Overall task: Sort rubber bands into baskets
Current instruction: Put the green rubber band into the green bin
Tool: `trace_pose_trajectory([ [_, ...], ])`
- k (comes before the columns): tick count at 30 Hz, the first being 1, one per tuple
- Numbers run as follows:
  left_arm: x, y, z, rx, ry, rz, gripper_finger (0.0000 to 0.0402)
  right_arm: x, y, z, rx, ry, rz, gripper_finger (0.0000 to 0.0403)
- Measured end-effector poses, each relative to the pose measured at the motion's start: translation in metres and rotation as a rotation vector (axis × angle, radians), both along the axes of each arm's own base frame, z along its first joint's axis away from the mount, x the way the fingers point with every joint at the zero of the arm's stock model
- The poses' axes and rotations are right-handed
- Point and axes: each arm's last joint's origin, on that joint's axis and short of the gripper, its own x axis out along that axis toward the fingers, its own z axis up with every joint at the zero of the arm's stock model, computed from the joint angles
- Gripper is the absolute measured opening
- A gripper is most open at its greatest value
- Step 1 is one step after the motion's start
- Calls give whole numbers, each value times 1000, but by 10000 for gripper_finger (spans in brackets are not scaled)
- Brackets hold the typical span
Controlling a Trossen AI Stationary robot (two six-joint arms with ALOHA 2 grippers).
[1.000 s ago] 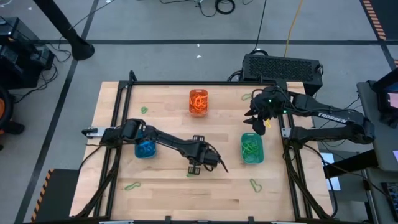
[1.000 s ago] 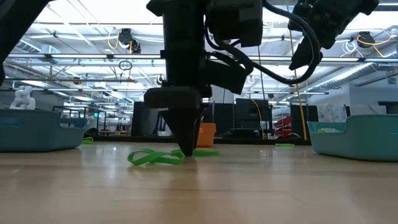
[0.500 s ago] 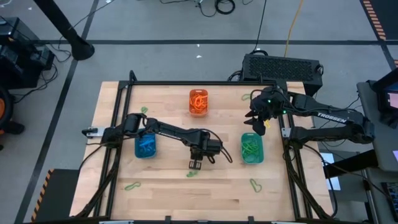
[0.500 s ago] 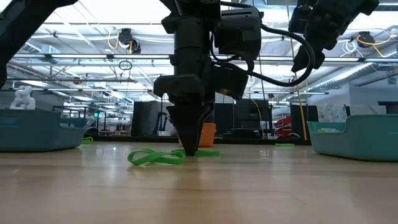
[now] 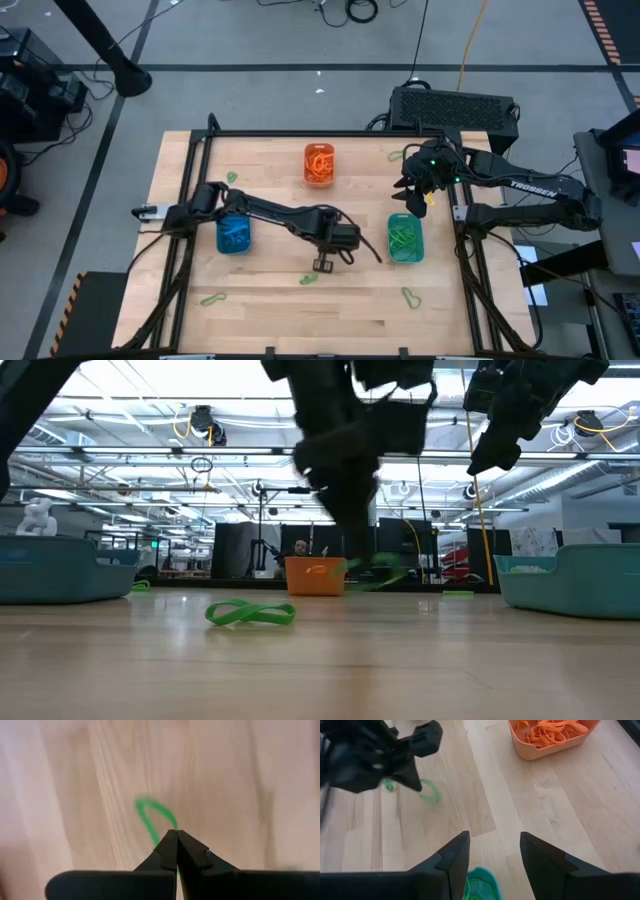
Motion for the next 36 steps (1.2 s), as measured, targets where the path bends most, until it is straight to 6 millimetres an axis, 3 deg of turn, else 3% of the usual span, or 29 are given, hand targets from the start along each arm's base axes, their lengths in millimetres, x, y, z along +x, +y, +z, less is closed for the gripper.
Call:
trace_pose_trajectory([
  [10, 36, -5, 25, -8, -446, -102, 2, -1, 0, -1, 6, 16, -1, 167],
  [20, 60, 1, 45, -30, -791, -86, 2, -3, 1, -3, 15, 42, -1, 167],
  [31, 89, 18, 2, -33, -981, -38, 2, -3, 1, -3, 16, 45, -2, 167],
  [36, 97, 32, -15, -118, -1039, 58, 1, -3, 1, -3, 13, 45, 2, 167],
])
